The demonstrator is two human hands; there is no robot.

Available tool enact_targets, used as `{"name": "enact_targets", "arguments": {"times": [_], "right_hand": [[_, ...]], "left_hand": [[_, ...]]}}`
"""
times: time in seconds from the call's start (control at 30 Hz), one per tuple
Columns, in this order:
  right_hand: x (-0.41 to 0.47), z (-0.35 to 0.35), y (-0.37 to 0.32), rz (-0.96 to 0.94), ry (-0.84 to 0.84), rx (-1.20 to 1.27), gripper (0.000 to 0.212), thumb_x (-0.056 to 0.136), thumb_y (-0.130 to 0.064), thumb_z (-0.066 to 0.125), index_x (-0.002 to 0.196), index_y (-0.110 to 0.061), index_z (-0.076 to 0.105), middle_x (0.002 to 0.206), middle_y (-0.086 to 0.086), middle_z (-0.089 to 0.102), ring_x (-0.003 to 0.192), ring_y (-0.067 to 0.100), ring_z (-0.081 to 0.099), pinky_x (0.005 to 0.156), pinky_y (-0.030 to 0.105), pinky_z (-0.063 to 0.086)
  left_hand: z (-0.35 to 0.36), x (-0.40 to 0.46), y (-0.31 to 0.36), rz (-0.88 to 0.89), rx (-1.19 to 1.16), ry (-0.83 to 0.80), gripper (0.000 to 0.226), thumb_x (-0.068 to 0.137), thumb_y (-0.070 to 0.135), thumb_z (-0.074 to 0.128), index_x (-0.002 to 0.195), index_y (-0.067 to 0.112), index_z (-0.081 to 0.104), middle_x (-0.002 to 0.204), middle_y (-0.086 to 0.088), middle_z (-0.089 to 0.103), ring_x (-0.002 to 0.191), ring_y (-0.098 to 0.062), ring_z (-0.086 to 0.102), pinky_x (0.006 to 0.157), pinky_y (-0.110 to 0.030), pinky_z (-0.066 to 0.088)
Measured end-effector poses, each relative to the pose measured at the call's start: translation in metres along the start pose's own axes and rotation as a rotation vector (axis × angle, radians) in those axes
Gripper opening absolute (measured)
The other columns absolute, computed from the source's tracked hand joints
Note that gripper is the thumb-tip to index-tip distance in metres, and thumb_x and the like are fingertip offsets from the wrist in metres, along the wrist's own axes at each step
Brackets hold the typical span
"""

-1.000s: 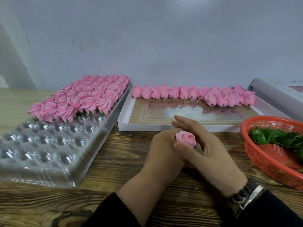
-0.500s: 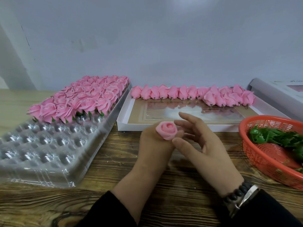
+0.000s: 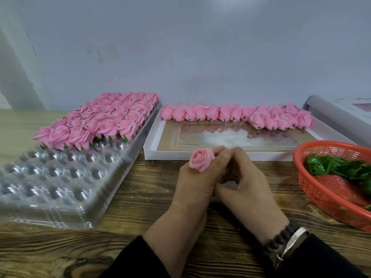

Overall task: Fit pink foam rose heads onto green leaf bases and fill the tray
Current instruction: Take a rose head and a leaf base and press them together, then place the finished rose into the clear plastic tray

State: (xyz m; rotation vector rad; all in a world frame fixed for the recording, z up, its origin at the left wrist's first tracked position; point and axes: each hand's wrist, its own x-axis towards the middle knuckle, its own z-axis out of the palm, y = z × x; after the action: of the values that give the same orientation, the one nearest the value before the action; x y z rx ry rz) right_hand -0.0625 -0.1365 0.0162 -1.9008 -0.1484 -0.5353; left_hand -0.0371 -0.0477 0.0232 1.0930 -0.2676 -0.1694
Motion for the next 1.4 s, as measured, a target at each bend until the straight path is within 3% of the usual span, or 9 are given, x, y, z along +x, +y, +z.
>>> {"name": "enact_targets", "arguments": {"times": [0.23,0.33,0.47,0.6,0.73,0.9,1.03,1.17,1.4], "right_hand": [[-0.001,-0.002,-0.001,0.002,0.036,0.073,0.030,0.063,-0.007,0.071,0.083,-0.025,0.056,0.079,0.004,0.066,0.072,0.017,0.063,0.066,0.029,0.054],[0.001,-0.002,-0.001,0.008,0.034,0.098,0.033,0.064,0.002,0.070,0.077,-0.023,0.053,0.070,-0.006,0.065,0.060,0.003,0.057,0.059,0.017,0.049],[0.002,-0.004,0.002,0.041,0.049,0.051,0.028,0.063,-0.003,0.072,0.077,-0.017,0.051,0.065,-0.009,0.062,0.050,-0.004,0.053,0.049,0.008,0.040],[0.004,-0.007,0.007,0.061,0.117,-0.014,0.029,0.065,-0.009,0.075,0.075,-0.018,0.049,0.062,-0.006,0.058,0.053,-0.001,0.048,0.050,0.009,0.037],[0.005,-0.008,0.010,0.086,0.112,-0.059,0.032,0.066,-0.008,0.074,0.074,-0.021,0.047,0.059,-0.007,0.056,0.050,-0.001,0.047,0.046,0.009,0.036],[0.004,-0.006,0.009,0.091,0.056,-0.085,0.030,0.061,-0.016,0.069,0.073,-0.030,0.046,0.062,-0.016,0.059,0.053,0.000,0.049,0.047,0.011,0.038],[0.003,-0.006,0.009,0.060,0.039,-0.105,0.033,0.062,-0.008,0.072,0.073,-0.026,0.047,0.061,-0.005,0.058,0.055,0.004,0.048,0.051,0.015,0.041],[0.003,-0.006,0.008,0.037,0.005,-0.123,0.030,0.066,-0.012,0.071,0.077,-0.027,0.048,0.068,0.000,0.060,0.063,0.013,0.055,0.061,0.026,0.046],[0.000,-0.007,0.007,-0.007,-0.044,-0.109,0.023,0.071,-0.042,0.060,0.092,-0.034,0.052,0.085,-0.008,0.060,0.076,0.004,0.057,0.068,0.015,0.045]], "left_hand": [[-0.002,-0.001,-0.001,-0.106,0.036,-0.075,0.042,0.070,0.021,0.071,0.104,-0.002,0.064,0.091,-0.016,0.065,0.089,-0.025,0.061,0.081,-0.039,0.051],[-0.003,0.000,0.000,-0.105,0.064,-0.124,0.035,0.072,0.016,0.075,0.100,-0.003,0.065,0.088,-0.015,0.064,0.084,-0.023,0.062,0.075,-0.031,0.052],[-0.004,0.002,0.008,-0.108,0.105,-0.137,0.037,0.079,0.000,0.066,0.109,-0.014,0.051,0.076,-0.010,0.060,0.057,-0.008,0.060,0.049,-0.014,0.047],[-0.008,0.005,0.009,-0.043,0.344,0.027,0.060,0.070,0.006,0.077,0.121,0.012,0.046,0.104,-0.016,0.061,0.081,-0.016,0.061,0.064,-0.022,0.052],[-0.006,0.001,0.011,0.099,0.558,0.043,0.053,0.069,0.013,0.079,0.110,0.022,0.047,0.099,-0.009,0.057,0.073,-0.008,0.054,0.058,-0.011,0.045],[-0.006,0.000,0.010,0.137,0.680,0.067,0.046,0.071,0.013,0.076,0.105,0.025,0.047,0.103,-0.014,0.058,0.091,-0.028,0.060,0.081,-0.043,0.053],[-0.008,0.000,0.013,0.184,0.726,0.045,0.033,0.075,0.009,0.071,0.098,0.016,0.050,0.096,-0.015,0.061,0.088,-0.032,0.061,0.078,-0.048,0.052],[-0.013,0.002,0.017,0.202,0.771,0.008,0.021,0.076,0.007,0.068,0.091,0.009,0.055,0.086,-0.015,0.062,0.081,-0.031,0.061,0.069,-0.042,0.054],[-0.027,0.008,0.056,0.306,0.752,0.059,0.017,0.073,0.003,0.072,0.079,0.009,0.058,0.068,0.000,0.057,0.058,-0.007,0.050,0.056,-0.019,0.044]]}}
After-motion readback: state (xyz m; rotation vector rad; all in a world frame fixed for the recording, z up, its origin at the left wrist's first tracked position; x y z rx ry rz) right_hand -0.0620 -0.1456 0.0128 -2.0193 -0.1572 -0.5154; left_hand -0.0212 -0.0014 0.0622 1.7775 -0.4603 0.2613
